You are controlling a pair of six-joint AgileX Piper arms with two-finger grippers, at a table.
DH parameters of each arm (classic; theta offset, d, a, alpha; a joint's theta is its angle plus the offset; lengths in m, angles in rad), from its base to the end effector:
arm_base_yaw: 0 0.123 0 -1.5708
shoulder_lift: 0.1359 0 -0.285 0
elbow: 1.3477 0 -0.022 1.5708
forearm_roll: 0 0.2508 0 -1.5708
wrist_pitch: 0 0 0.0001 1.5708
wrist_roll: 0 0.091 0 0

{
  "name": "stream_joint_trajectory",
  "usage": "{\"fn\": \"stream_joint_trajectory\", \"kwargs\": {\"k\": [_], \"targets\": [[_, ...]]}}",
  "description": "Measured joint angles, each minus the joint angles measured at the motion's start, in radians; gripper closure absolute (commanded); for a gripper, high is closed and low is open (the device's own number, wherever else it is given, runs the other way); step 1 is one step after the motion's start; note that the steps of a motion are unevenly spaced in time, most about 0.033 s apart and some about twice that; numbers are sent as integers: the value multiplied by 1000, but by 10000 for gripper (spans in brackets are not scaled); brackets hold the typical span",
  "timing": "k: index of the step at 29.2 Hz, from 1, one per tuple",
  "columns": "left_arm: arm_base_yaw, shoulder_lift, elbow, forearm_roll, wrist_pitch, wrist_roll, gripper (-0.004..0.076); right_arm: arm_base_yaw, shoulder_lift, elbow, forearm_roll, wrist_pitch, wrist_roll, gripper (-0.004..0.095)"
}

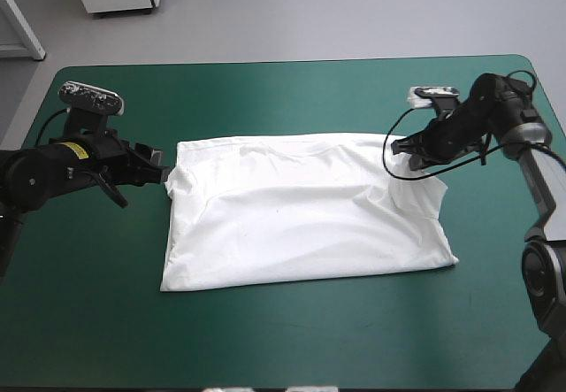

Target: Fold the cloth

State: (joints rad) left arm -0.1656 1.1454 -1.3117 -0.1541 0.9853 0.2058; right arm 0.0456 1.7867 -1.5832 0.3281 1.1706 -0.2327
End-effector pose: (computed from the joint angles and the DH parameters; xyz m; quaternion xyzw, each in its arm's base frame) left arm 0.2183 -0.0483 0.4203 0.1556 0.8973 -0.0677 0.4075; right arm 0.3742 0.0441 0.3003 -0.0942 0.9730 0.1442 0.1537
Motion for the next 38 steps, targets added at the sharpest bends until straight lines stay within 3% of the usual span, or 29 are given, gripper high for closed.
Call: {"fn": "stream_joint_trajectory", "kwargs": {"k": [8, 16, 22, 30, 38], "targets": [[0, -3, 0, 0, 0, 0, 294, 235, 82, 0, 4, -34, -12, 921], [0, -5, 0, -2, 2, 0, 294, 272, 209, -5, -2, -66, -64, 911], [0, -21, 0, -2, 17, 15, 294, 272, 215, -45, -14, -18, -96, 692], [0, -49, 0, 7, 82, 22, 293, 271, 153, -97, -26, 38, -92, 496], [-15, -80, 8, 134, 170, -55, 293, 181, -80, -78, -163, 56, 17, 443]]}}
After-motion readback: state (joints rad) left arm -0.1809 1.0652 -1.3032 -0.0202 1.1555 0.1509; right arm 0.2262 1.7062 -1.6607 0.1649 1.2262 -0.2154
